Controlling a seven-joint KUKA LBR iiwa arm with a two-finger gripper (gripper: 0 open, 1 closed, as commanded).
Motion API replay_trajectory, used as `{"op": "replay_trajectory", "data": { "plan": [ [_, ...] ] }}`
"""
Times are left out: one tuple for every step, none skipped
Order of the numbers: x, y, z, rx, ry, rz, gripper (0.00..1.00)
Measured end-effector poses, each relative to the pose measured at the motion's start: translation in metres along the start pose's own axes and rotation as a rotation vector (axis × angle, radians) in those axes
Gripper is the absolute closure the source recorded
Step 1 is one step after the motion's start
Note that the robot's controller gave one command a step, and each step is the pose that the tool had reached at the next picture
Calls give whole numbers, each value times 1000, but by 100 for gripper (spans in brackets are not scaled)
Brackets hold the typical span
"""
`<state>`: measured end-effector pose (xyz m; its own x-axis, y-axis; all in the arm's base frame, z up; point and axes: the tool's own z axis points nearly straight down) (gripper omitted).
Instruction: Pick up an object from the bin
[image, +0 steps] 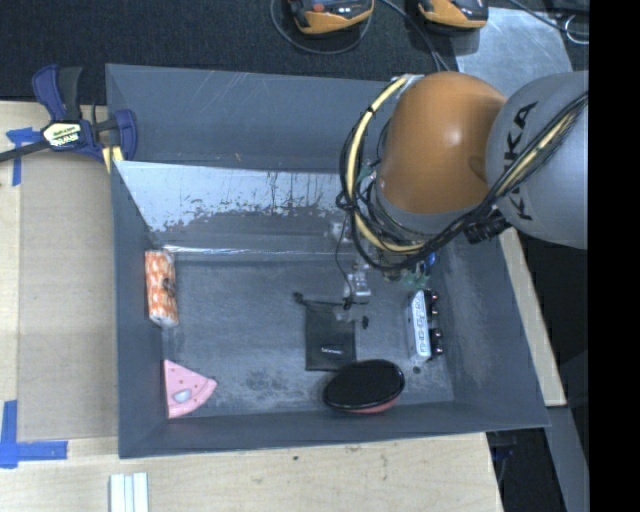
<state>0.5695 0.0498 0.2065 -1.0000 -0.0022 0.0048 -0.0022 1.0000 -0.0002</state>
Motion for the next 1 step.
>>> {"op": "replay_trajectory", "data": {
  "plan": [
    [-1, 0, -5, -1, -9, 2, 0]
  ]
}}
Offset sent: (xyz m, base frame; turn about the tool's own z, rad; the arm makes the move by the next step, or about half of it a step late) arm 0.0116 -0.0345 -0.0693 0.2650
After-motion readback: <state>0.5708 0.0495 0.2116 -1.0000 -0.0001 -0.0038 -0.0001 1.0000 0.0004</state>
